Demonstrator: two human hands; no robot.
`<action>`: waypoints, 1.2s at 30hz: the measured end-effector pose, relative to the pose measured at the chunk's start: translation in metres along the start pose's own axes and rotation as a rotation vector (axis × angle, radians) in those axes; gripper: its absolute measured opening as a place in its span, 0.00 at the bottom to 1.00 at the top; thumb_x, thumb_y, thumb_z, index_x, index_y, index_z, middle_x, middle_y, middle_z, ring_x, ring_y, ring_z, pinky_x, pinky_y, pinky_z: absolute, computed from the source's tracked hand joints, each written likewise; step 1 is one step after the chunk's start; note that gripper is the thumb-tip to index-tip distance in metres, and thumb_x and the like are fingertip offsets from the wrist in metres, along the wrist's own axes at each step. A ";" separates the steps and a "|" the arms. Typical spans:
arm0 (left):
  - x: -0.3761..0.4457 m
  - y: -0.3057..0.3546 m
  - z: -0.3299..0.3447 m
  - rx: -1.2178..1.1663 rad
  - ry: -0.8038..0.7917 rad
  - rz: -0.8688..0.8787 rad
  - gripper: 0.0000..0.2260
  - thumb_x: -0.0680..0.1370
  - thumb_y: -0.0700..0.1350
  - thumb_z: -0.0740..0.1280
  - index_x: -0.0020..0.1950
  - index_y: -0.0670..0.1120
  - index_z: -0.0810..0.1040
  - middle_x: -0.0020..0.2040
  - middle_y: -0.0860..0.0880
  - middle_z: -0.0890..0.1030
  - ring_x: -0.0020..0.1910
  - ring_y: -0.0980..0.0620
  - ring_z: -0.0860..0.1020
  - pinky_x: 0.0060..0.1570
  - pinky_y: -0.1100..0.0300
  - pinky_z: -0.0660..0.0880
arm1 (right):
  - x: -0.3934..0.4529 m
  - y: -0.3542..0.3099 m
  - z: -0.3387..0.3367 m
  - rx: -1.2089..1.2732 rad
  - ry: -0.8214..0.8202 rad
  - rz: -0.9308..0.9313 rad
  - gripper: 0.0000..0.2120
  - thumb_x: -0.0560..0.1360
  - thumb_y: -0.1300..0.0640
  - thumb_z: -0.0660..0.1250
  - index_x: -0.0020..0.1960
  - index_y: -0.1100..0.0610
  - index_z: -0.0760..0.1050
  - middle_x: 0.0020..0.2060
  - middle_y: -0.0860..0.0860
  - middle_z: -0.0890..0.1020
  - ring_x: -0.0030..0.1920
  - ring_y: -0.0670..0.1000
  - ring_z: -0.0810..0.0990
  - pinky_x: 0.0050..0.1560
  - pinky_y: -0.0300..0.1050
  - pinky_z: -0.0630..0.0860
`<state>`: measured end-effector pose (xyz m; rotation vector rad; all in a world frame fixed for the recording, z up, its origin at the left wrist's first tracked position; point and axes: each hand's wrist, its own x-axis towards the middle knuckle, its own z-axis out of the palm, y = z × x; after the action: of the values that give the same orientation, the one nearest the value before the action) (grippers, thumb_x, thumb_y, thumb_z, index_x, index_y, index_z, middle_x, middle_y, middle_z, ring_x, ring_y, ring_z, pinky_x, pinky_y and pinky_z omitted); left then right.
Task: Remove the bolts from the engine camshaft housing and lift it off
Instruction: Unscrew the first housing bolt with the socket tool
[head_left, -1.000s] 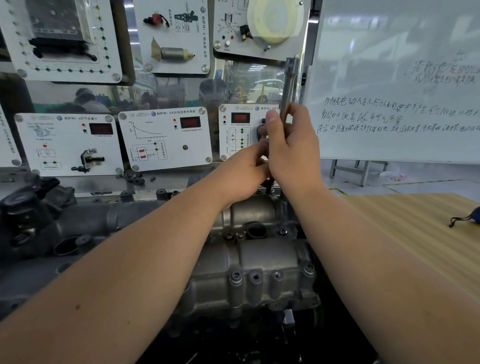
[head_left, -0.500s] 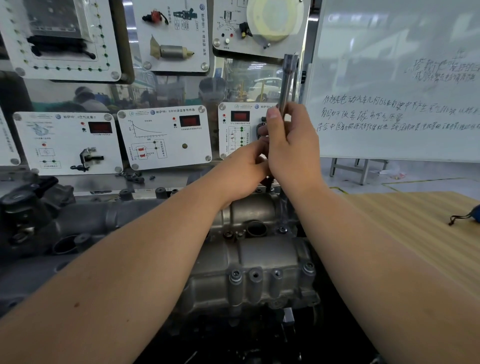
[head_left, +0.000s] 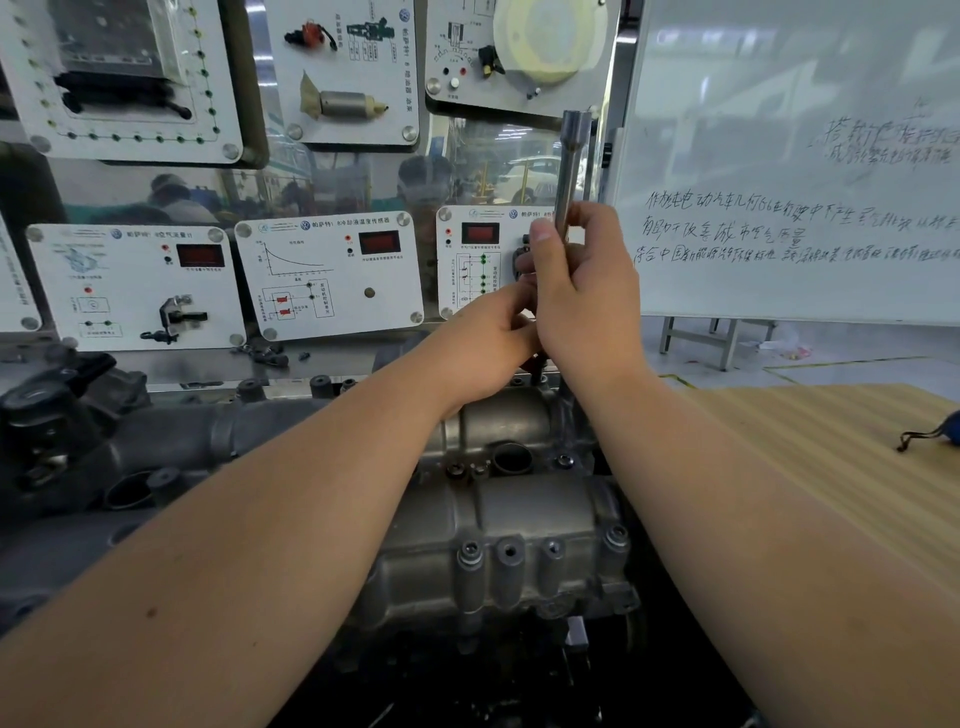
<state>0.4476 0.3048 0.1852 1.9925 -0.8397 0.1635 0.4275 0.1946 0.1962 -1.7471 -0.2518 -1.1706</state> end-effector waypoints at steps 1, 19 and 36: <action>0.000 0.000 0.000 -0.003 -0.002 -0.003 0.11 0.82 0.43 0.63 0.62 0.51 0.77 0.51 0.42 0.85 0.53 0.39 0.83 0.58 0.38 0.78 | 0.000 0.000 0.000 -0.008 -0.002 -0.006 0.04 0.83 0.48 0.61 0.56 0.47 0.71 0.40 0.45 0.84 0.44 0.43 0.83 0.46 0.42 0.77; 0.000 -0.001 0.000 -0.005 -0.019 -0.014 0.12 0.82 0.45 0.61 0.65 0.55 0.77 0.52 0.48 0.86 0.52 0.46 0.84 0.55 0.45 0.79 | 0.000 -0.003 0.000 -0.033 0.018 -0.016 0.13 0.84 0.50 0.56 0.40 0.44 0.66 0.38 0.45 0.82 0.39 0.42 0.80 0.38 0.33 0.71; -0.002 0.000 0.000 -0.053 -0.006 -0.031 0.11 0.85 0.49 0.60 0.64 0.57 0.77 0.50 0.52 0.86 0.47 0.57 0.85 0.38 0.65 0.72 | 0.001 -0.001 0.001 -0.033 0.039 -0.021 0.06 0.84 0.52 0.56 0.52 0.47 0.71 0.43 0.46 0.83 0.44 0.51 0.83 0.49 0.54 0.80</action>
<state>0.4460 0.3061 0.1840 1.9560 -0.8085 0.1166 0.4276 0.1957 0.1979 -1.7519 -0.2291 -1.2289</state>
